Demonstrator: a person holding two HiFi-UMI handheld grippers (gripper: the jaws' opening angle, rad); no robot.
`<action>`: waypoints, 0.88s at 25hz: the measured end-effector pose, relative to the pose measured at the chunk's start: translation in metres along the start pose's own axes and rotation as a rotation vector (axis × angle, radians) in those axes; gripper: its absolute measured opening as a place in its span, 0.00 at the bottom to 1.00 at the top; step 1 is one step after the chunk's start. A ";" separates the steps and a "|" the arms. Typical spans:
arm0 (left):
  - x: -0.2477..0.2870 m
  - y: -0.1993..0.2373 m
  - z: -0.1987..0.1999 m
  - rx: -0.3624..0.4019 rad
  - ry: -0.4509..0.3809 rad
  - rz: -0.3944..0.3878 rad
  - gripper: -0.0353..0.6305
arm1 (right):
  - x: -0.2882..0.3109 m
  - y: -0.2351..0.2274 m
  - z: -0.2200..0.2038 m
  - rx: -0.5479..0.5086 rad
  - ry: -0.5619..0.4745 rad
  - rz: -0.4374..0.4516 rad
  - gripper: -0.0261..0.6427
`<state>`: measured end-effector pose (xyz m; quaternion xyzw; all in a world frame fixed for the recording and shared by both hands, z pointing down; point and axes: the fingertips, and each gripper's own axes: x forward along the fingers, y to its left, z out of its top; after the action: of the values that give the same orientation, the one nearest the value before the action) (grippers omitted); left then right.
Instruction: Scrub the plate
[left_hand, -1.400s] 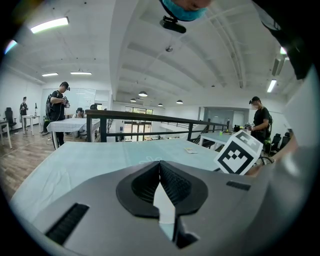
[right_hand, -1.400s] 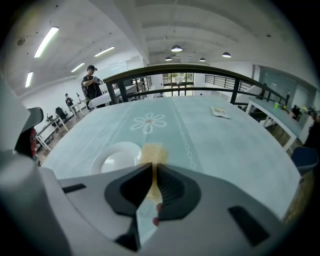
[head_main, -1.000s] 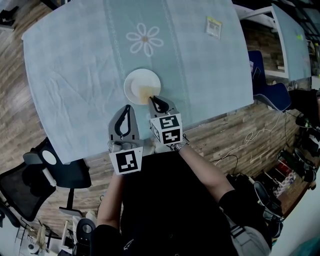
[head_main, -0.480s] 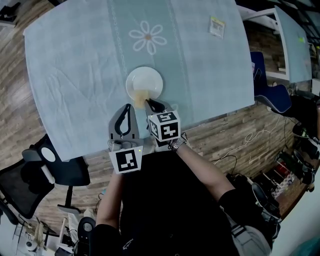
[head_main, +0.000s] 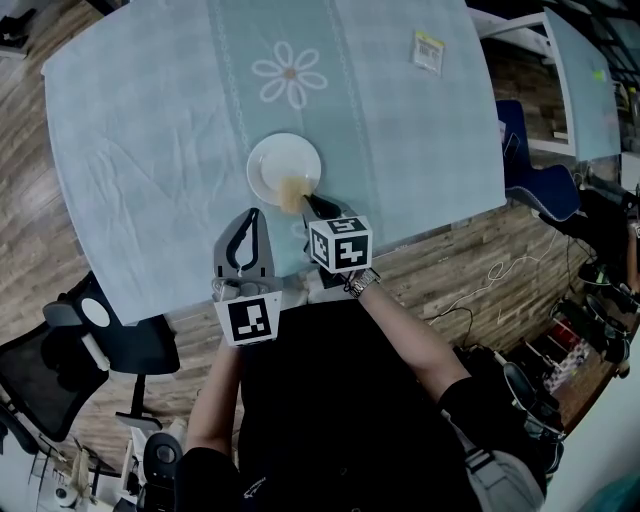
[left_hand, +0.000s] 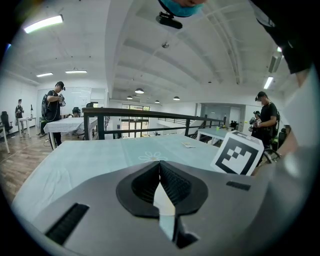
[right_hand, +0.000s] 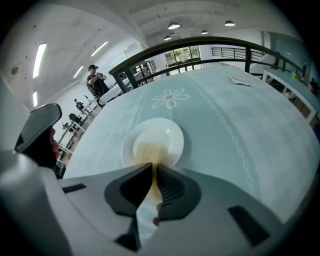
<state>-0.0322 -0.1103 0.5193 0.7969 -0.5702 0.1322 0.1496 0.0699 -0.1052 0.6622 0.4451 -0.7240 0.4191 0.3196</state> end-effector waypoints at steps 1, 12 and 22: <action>0.000 0.000 -0.001 0.003 0.003 -0.002 0.07 | -0.001 -0.004 0.000 0.003 0.000 -0.004 0.09; -0.008 0.002 -0.018 0.029 0.033 -0.016 0.07 | -0.022 -0.056 0.009 0.067 -0.043 -0.113 0.09; -0.020 -0.012 -0.011 0.003 0.020 -0.032 0.07 | -0.056 -0.025 0.033 0.015 -0.161 -0.083 0.09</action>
<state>-0.0272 -0.0851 0.5205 0.8047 -0.5559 0.1386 0.1559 0.1123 -0.1194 0.6091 0.5095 -0.7249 0.3738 0.2743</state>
